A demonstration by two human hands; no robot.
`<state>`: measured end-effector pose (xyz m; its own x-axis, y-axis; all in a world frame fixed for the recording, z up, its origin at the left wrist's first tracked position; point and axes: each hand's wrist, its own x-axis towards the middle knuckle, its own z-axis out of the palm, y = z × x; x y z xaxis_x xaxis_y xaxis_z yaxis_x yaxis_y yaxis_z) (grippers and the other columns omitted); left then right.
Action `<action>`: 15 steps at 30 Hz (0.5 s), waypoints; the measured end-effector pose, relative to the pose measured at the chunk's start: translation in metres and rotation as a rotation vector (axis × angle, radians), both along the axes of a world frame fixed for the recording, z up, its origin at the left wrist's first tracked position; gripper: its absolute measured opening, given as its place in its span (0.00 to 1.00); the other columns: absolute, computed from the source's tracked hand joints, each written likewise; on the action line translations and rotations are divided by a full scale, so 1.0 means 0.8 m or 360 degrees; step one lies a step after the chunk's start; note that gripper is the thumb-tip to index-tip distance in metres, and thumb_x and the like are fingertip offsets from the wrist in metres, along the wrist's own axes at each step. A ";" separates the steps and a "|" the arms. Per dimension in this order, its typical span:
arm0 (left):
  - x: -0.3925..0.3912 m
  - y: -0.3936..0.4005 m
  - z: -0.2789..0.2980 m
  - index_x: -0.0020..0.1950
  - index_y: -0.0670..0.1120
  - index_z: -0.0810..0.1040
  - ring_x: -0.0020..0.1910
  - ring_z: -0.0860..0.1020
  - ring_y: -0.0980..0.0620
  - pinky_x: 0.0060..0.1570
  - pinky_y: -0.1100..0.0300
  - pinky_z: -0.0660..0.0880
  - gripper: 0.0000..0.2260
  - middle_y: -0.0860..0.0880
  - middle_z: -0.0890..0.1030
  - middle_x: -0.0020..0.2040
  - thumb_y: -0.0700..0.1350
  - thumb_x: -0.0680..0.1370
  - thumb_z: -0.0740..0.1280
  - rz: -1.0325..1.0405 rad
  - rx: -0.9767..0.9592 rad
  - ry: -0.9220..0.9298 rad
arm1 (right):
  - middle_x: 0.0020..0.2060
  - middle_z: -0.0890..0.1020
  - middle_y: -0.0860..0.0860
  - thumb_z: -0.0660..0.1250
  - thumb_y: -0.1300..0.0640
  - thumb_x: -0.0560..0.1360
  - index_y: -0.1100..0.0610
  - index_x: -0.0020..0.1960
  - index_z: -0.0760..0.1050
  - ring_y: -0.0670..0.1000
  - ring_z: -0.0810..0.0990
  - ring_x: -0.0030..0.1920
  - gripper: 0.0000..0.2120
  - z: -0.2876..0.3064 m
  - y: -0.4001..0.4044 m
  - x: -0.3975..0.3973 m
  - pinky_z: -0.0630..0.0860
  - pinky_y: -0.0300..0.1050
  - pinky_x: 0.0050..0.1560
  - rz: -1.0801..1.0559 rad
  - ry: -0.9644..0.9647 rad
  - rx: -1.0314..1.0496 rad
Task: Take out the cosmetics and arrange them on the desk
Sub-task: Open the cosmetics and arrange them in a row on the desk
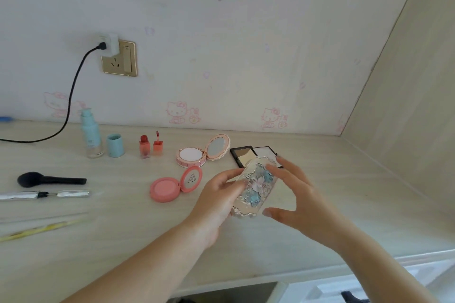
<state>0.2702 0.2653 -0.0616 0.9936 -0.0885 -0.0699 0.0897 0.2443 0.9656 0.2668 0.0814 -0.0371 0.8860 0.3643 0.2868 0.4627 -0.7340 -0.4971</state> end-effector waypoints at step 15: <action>-0.014 0.030 0.011 0.58 0.44 0.77 0.50 0.80 0.49 0.59 0.45 0.76 0.17 0.42 0.81 0.55 0.52 0.75 0.66 -0.0472 -0.0613 0.0143 | 0.50 0.73 0.42 0.67 0.36 0.67 0.46 0.66 0.70 0.45 0.74 0.51 0.30 0.014 0.035 0.004 0.73 0.40 0.51 -0.0253 -0.0066 -0.0271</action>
<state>0.2593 0.2894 -0.0527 0.9132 -0.4030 -0.0608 0.2883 0.5332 0.7953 0.2697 0.1094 -0.0257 0.9250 0.2670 0.2704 0.3517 -0.8709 -0.3432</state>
